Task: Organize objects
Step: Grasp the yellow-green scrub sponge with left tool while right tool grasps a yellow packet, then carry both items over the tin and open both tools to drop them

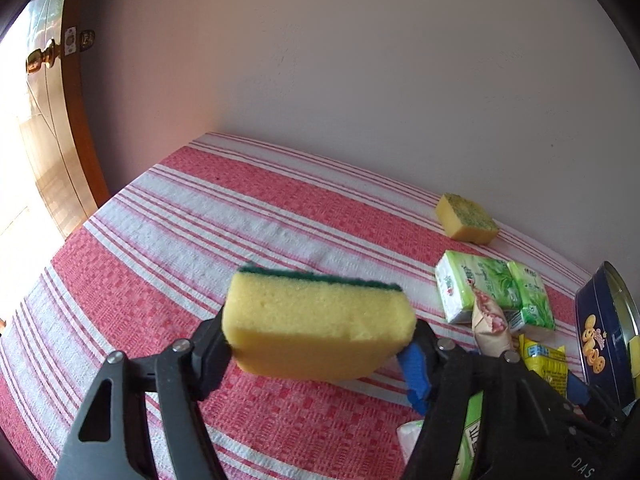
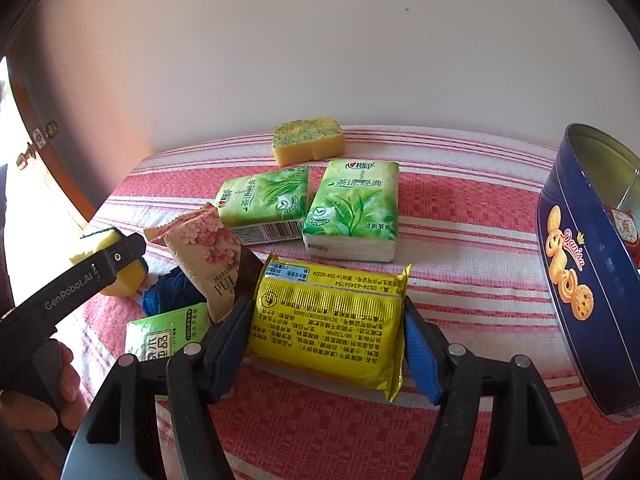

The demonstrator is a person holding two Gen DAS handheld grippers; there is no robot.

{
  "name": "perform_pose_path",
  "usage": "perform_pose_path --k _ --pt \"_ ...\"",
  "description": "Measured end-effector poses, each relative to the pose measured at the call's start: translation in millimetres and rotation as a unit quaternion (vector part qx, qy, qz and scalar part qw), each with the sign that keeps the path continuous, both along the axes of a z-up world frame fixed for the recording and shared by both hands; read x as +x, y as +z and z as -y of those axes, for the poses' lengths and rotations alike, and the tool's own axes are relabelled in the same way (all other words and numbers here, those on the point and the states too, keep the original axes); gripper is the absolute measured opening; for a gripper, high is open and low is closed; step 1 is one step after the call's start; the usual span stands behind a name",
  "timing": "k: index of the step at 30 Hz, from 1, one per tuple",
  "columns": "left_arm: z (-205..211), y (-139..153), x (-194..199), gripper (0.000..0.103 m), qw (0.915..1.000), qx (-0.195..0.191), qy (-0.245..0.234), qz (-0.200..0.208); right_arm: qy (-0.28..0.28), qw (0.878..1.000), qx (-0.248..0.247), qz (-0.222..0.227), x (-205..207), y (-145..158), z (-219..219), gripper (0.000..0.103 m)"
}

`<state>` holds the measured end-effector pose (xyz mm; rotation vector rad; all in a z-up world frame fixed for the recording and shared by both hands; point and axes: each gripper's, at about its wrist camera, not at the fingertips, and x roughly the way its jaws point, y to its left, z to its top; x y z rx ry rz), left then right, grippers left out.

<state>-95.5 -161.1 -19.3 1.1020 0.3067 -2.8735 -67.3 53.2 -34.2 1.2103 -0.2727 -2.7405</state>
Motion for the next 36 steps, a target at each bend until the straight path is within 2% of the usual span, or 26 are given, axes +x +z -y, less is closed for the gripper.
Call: perform_pose_path --k 4,8,13,18,22,30,36 --pt "-2.2 17.9 26.7 0.071 0.9968 -0.013 0.022 -0.075 0.005 0.998 -0.026 -0.057 20.7 14.5 -12.2 0.072" --pt "-9.0 28.8 40.8 0.071 0.9915 -0.028 0.018 -0.126 -0.010 0.993 -0.007 -0.113 42.3 28.9 -17.8 0.072" --pt "-19.3 34.2 50.8 0.071 0.9889 0.010 -0.009 -0.148 -0.057 0.979 0.053 -0.188 67.4 46.0 -25.5 0.072" --pt "-39.6 36.0 57.1 0.071 0.9863 -0.016 -0.030 -0.162 -0.084 0.961 0.110 -0.239 88.1 55.6 -27.9 0.072" --pt "-50.8 34.1 58.3 0.071 0.9861 -0.030 -0.045 -0.157 -0.088 0.953 0.137 -0.255 95.2 57.6 -30.6 0.072" --pt "-52.7 35.9 65.8 0.071 0.9830 -0.039 -0.044 -0.174 -0.096 0.952 0.142 -0.252 106.9 59.3 -45.9 0.072" --pt "-69.7 38.4 78.9 0.071 0.9800 -0.064 -0.042 -0.183 -0.094 0.956 0.140 -0.242 108.9 57.1 -58.8 0.072"
